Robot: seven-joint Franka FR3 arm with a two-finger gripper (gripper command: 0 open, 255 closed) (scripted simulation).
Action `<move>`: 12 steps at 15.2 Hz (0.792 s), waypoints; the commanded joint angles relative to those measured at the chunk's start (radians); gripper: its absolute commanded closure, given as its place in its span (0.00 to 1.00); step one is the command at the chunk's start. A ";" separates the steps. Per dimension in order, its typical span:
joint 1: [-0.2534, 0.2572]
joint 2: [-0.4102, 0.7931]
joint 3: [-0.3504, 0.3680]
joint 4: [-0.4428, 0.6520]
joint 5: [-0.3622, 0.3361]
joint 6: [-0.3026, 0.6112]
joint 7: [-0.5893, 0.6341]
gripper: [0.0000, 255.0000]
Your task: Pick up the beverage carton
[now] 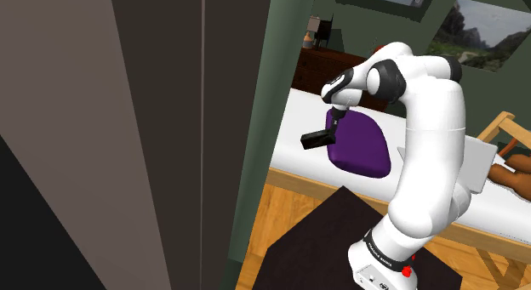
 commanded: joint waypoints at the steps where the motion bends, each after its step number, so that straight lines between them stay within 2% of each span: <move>1: 0.000 0.001 0.001 0.000 0.001 0.001 0.000 1.00; 7: 0.000 0.003 0.002 0.001 0.002 0.002 0.000 1.00; 12: 0.013 -0.040 -0.017 0.010 -0.024 -0.046 0.012 1.00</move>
